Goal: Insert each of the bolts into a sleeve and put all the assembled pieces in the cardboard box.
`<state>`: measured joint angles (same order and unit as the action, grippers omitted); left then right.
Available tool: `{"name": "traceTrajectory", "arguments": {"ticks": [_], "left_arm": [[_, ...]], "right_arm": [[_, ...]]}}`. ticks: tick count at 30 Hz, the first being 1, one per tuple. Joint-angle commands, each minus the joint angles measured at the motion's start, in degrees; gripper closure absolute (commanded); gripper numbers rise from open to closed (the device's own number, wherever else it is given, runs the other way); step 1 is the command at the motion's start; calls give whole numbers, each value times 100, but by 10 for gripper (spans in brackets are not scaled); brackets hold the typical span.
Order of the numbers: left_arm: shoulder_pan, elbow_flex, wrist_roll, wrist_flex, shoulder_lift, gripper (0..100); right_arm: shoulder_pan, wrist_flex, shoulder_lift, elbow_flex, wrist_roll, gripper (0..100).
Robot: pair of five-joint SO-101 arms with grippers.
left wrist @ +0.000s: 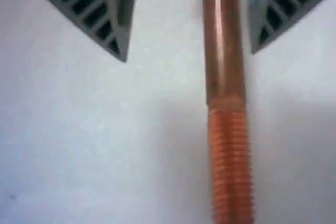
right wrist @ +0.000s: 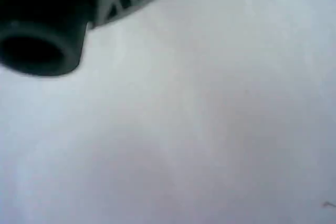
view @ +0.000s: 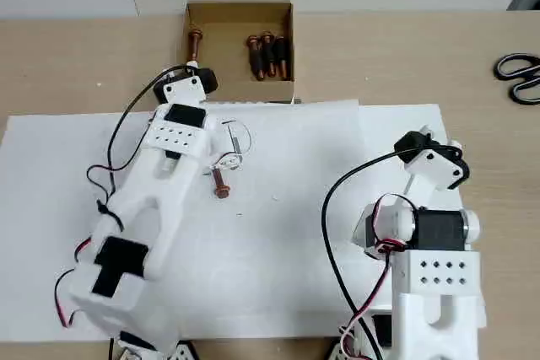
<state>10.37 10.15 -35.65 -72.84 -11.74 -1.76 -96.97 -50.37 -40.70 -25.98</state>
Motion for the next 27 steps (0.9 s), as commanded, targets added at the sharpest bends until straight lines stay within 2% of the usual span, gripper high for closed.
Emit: {"name": "traceTrajectory", "arguments": {"ticks": [1, 8, 13, 23, 27], "left_arm": [[-9, -382, 18, 53, -229, 852], [-44, -453, 18, 53, -501, 857], [-202, -435, 18, 53, -615, 1000], [-255, -532, -18, -290, -703, 994], [-264, -884, -879, -932, -123, 994]], "right_arm": [[57, 75, -119, 35, 44, 995], [57, 75, -119, 35, 44, 995], [66, 75, -119, 35, 44, 995], [66, 75, -119, 35, 44, 995], [66, 75, -119, 35, 44, 995]]}}
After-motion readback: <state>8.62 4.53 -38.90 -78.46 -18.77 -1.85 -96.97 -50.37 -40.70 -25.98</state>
